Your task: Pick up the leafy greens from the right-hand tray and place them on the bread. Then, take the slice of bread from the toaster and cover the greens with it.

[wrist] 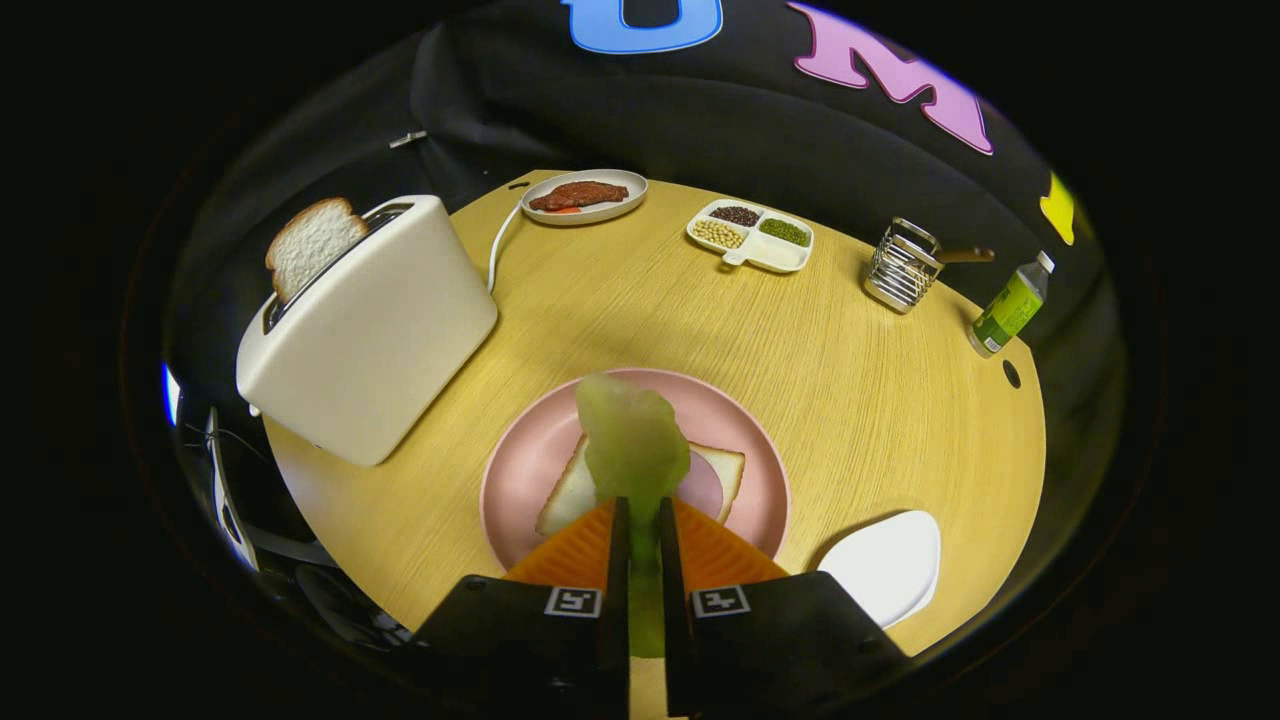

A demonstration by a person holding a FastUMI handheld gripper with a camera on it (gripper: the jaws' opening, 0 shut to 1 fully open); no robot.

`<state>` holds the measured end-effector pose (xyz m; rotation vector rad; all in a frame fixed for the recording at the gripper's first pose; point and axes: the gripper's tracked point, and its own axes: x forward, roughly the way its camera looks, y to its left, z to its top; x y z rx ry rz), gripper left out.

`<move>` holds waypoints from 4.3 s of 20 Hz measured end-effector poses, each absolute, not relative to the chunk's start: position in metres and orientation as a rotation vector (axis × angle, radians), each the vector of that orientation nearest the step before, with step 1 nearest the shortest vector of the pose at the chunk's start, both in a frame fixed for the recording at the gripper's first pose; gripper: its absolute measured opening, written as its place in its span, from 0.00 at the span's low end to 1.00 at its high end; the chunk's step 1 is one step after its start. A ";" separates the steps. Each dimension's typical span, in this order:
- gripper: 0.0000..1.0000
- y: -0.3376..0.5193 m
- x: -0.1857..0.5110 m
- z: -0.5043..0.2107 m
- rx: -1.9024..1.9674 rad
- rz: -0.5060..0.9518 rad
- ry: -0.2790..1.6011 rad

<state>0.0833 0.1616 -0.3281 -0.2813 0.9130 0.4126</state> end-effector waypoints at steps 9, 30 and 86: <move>0.67 0.166 0.082 -0.338 -0.298 0.410 0.931; 0.99 0.312 0.064 -0.152 -0.174 0.655 0.550; 0.11 0.425 0.102 -0.138 -0.030 0.576 0.589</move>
